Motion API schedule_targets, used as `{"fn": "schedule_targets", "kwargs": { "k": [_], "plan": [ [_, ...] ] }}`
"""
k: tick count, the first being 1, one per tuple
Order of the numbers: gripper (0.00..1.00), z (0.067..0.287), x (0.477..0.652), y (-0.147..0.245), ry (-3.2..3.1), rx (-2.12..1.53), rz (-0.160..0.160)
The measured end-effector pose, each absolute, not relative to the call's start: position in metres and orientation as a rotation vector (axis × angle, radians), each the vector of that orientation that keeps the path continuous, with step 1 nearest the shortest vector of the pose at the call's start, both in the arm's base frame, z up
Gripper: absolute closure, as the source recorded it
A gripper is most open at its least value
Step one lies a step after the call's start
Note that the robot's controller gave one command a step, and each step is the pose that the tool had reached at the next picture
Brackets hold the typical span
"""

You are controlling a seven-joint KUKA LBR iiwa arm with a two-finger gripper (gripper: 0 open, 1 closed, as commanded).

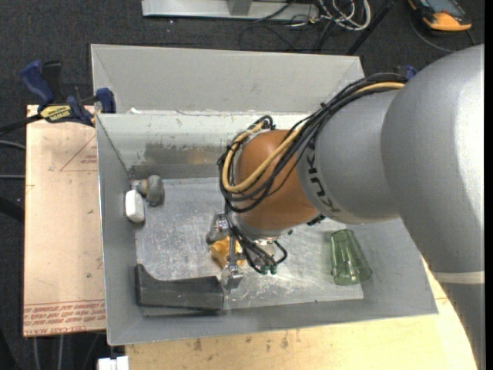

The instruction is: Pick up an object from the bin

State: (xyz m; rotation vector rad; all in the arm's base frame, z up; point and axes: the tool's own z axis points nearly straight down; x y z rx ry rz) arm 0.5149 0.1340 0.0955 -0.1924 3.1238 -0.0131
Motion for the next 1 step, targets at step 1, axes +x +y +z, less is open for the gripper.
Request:
{"fn": "schedule_targets", "kwargs": {
  "k": [1],
  "plan": [
    [0.00,0.0878,0.5058,0.1217,3.133,-0.217,-0.003]
  ]
}}
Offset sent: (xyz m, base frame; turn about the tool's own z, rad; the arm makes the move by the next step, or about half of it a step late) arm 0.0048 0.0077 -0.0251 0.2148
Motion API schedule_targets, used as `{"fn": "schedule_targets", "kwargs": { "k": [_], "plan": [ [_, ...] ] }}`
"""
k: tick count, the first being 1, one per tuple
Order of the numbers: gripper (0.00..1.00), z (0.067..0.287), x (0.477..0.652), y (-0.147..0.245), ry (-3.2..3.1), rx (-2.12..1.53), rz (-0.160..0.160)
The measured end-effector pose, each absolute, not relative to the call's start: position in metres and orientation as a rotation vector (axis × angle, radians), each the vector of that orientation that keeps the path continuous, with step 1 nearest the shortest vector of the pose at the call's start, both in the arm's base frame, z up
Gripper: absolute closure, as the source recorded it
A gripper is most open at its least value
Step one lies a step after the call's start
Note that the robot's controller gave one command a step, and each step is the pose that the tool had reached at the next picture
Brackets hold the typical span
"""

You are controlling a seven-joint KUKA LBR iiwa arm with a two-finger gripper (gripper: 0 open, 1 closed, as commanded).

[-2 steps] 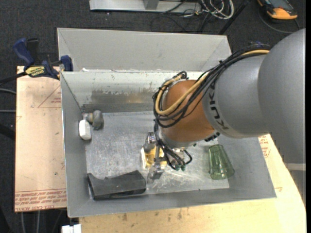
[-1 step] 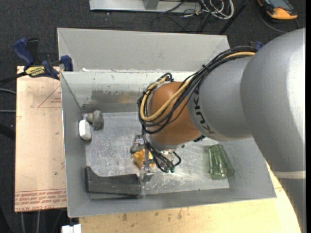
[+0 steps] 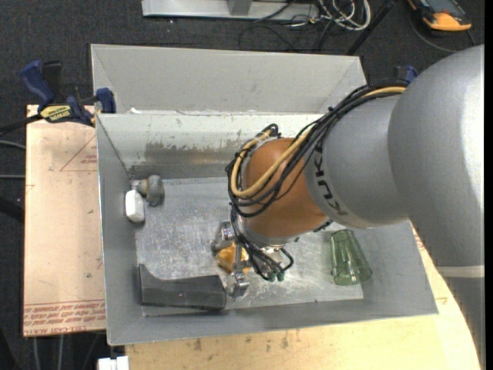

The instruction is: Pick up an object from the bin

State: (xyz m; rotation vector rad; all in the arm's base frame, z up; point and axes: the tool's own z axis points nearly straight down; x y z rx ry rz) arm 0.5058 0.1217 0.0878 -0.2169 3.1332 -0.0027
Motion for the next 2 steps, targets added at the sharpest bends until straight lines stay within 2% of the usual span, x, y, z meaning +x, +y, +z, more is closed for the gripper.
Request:
{"fn": "schedule_targets", "kwargs": {
  "k": [1,2],
  "plan": [
    [1.00,0.0751,0.5195,0.1399,3.152,0.144,-0.009],
    [1.00,0.0750,0.5195,0.1399,3.152,0.144,-0.008]
  ]
}}
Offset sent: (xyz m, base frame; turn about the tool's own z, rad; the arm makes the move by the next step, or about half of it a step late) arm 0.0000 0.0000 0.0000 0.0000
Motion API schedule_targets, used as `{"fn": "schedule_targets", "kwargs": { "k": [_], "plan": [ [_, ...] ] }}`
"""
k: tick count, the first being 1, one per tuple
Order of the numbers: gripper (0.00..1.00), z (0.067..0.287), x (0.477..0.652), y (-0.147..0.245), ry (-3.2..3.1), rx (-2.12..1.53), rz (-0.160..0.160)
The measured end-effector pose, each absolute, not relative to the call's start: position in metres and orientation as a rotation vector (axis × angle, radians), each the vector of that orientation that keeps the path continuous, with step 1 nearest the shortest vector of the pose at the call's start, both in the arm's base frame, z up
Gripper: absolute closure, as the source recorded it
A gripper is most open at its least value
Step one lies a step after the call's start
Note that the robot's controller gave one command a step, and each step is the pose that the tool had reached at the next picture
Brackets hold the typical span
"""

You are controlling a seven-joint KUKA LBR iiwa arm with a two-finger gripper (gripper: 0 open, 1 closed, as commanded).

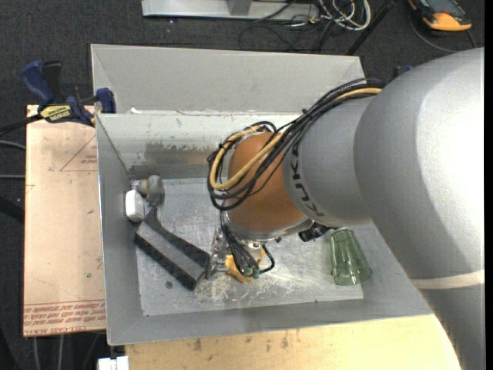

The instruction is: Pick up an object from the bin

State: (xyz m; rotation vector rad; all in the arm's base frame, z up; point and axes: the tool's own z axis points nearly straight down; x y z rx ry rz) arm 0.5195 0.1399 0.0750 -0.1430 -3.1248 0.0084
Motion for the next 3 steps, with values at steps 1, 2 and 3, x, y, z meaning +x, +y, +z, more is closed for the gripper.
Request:
{"fn": "schedule_targets", "kwargs": {
  "k": [1,2,3],
  "plan": [
    [1.00,0.118,0.506,0.139,-3.133,-0.120,0.002],
    [1.00,0.171,0.495,0.136,-3.136,-0.188,-0.001],
    [1.00,0.203,0.522,0.131,-3.139,-0.124,-0.001]
  ]
}}
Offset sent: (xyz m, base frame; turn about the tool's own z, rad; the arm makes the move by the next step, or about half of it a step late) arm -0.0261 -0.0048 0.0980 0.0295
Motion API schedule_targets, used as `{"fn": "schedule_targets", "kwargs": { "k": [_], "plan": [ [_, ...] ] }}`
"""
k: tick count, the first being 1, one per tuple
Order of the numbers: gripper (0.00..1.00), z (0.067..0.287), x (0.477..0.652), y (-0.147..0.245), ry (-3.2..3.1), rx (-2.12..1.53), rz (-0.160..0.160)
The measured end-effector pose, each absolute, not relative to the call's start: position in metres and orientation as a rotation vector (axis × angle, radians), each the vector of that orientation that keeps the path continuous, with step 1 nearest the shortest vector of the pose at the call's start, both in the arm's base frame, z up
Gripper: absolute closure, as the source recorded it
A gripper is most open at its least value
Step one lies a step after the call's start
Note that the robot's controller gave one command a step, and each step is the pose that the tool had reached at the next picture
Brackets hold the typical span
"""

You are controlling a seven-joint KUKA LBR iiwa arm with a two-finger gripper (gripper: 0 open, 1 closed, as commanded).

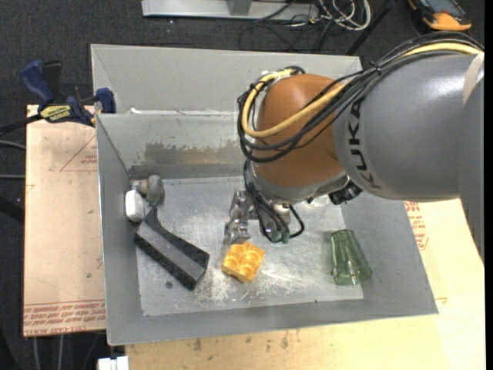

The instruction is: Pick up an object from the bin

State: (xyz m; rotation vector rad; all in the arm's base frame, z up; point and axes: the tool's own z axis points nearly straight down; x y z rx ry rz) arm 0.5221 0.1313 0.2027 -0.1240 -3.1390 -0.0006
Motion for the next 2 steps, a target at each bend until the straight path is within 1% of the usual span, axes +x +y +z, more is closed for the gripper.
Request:
{"fn": "schedule_targets", "kwargs": {
  "k": [1,2],
  "plan": [
    [0.00,0.1300,0.4977,0.1026,-3.138,0.053,0.000],
    [0.00,0.1309,0.4985,0.1031,-3.141,0.054,-0.001]
  ]
}}
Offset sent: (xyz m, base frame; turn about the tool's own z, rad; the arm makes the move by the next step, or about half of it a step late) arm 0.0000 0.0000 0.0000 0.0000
